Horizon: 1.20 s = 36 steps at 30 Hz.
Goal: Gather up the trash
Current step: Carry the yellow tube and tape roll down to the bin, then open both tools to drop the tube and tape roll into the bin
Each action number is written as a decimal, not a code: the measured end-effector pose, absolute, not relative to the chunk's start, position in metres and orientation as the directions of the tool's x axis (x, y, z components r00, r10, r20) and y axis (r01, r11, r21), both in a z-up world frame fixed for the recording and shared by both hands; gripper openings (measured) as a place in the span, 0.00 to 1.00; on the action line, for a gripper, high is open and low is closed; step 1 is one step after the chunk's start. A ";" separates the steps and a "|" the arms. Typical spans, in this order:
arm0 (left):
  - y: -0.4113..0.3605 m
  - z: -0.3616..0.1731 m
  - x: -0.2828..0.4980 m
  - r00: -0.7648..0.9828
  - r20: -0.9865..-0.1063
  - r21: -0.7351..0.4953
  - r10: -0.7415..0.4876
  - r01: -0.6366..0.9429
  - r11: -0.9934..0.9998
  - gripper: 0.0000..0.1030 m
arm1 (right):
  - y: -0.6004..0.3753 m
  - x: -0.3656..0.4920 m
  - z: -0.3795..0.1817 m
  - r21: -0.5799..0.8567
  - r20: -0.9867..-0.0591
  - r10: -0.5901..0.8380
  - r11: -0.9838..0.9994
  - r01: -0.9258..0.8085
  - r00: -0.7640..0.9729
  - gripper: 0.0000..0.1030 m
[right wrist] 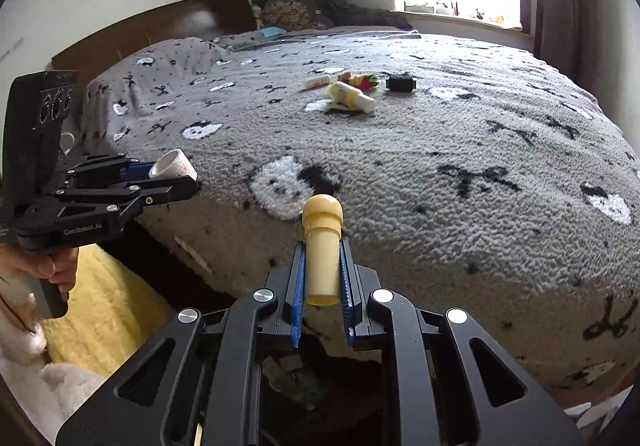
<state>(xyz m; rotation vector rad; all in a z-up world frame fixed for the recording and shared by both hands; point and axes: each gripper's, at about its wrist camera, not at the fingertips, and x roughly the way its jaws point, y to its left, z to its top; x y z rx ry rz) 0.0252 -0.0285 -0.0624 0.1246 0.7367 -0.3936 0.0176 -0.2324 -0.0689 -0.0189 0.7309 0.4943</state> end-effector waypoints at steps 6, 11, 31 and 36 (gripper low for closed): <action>-0.020 -0.093 0.003 0.622 -0.719 -0.073 -0.310 0.376 0.924 0.30 | -0.219 0.001 -0.095 0.204 -0.678 0.455 0.871 -0.447 0.577 0.16; -0.015 -0.135 -0.006 0.547 -0.779 -0.118 -0.306 0.353 0.928 0.30 | -0.204 -0.006 -0.128 0.247 -0.724 0.471 0.859 -0.449 0.503 0.16; -0.010 -0.254 0.003 0.299 -0.918 -0.169 -0.260 0.298 0.939 0.30 | -0.186 0.008 -0.218 0.275 -0.870 0.387 0.895 -0.350 0.305 0.16; -0.005 -0.267 0.005 0.245 -0.930 -0.203 -0.276 0.284 0.937 0.30 | -0.183 0.013 -0.231 0.271 -0.888 0.371 0.899 -0.343 0.271 0.16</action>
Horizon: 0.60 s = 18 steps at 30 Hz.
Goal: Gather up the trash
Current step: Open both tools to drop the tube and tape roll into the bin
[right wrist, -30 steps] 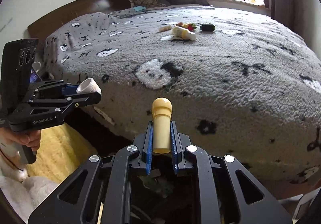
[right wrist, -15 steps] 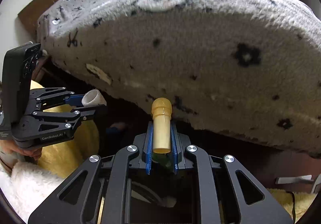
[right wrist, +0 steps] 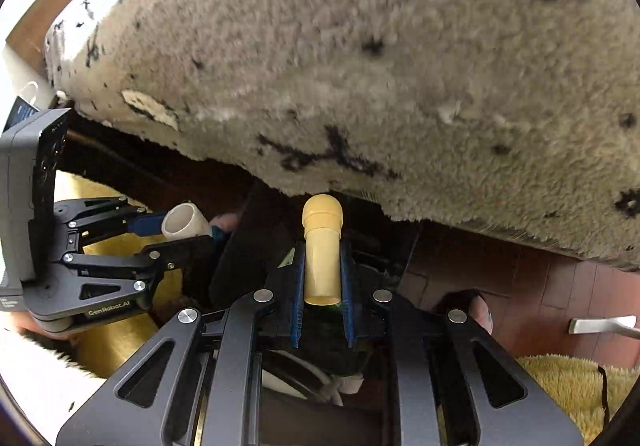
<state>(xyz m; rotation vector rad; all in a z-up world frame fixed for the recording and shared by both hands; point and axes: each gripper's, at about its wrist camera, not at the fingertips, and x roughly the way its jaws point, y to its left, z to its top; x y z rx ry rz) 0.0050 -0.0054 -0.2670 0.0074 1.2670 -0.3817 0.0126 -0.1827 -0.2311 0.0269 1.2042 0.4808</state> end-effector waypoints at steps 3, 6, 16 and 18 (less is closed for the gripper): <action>-0.006 -0.272 0.007 0.223 -0.933 -0.213 -0.282 0.288 0.933 0.30 | -0.179 0.014 -0.238 0.265 -0.900 0.359 0.901 -0.344 0.248 0.16; -0.008 -0.275 0.007 0.209 -0.936 -0.218 -0.285 0.295 0.931 0.30 | -0.167 0.022 -0.239 0.262 -0.903 0.357 0.899 -0.350 0.241 0.16; -0.021 -0.285 0.002 0.188 -0.943 -0.210 -0.273 0.300 0.931 0.33 | -0.159 0.025 -0.247 0.241 -0.909 0.336 0.907 -0.346 0.246 0.18; -0.020 -0.285 0.002 0.191 -0.945 -0.200 -0.264 0.297 0.934 0.44 | -0.162 0.027 -0.245 0.242 -0.907 0.335 0.911 -0.335 0.257 0.19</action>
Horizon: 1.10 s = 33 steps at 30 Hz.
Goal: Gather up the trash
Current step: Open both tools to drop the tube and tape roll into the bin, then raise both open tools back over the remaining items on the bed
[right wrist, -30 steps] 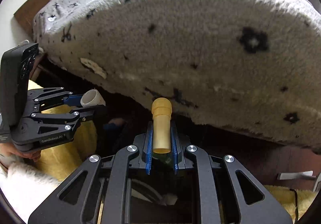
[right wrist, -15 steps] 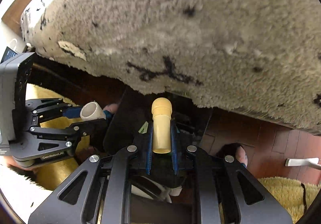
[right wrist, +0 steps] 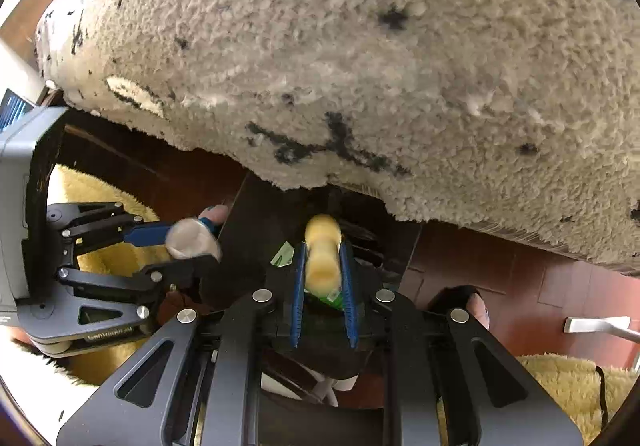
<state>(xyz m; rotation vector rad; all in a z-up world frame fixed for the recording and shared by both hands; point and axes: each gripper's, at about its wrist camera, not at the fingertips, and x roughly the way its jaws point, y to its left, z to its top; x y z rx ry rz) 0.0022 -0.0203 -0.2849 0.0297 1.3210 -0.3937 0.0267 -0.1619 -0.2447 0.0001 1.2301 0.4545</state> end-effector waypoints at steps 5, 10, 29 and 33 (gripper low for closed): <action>-0.015 -0.279 0.003 0.219 -0.943 -0.186 -0.251 0.282 0.941 0.61 | -0.178 0.029 -0.233 0.227 -0.895 0.314 0.932 -0.282 0.317 0.60; -0.008 -0.256 0.004 0.276 -0.924 -0.191 -0.265 0.268 0.944 0.83 | -0.191 0.029 -0.213 0.234 -0.858 0.328 0.935 -0.268 0.395 0.79; 0.031 -0.086 0.038 0.648 -0.744 -0.006 -0.164 0.239 0.971 0.92 | -0.226 0.066 -0.078 0.102 -0.621 0.315 0.940 -0.325 0.717 0.88; 0.036 -0.072 0.061 0.667 -0.729 0.003 -0.150 0.222 0.975 0.92 | -0.231 0.086 -0.062 0.120 -0.615 0.313 0.944 -0.307 0.724 0.88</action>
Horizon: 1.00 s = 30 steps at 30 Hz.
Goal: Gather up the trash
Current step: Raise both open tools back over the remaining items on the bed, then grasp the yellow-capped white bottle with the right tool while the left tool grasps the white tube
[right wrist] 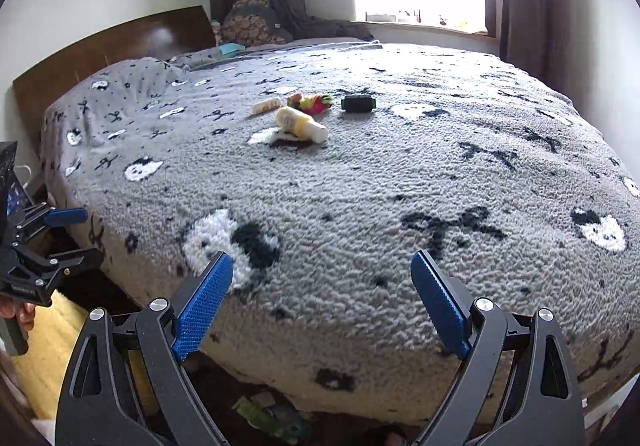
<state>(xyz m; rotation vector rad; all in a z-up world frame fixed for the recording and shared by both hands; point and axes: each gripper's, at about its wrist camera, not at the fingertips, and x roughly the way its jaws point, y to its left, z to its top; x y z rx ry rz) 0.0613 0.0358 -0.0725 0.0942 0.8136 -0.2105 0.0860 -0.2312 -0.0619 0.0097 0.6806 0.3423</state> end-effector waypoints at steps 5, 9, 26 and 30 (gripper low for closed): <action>0.043 -0.063 0.096 0.673 -0.726 -0.009 -0.140 0.194 0.981 0.92 | -0.227 0.120 -0.055 0.117 -0.630 0.298 0.949 -0.291 0.717 0.88; 0.051 -0.063 0.119 0.668 -0.733 -0.015 -0.128 0.172 0.985 0.92 | -0.222 0.146 -0.057 0.085 -0.649 0.272 0.954 -0.288 0.710 0.88; 0.047 -0.088 0.202 0.627 -0.772 -0.013 -0.110 0.158 0.987 0.92 | -0.146 0.267 -0.077 0.054 -0.699 0.289 0.933 -0.355 0.654 0.77; 0.052 -0.088 0.218 0.625 -0.775 0.001 -0.094 0.150 0.989 0.92 | -0.132 0.296 -0.085 0.061 -0.728 0.291 0.929 -0.364 0.621 0.67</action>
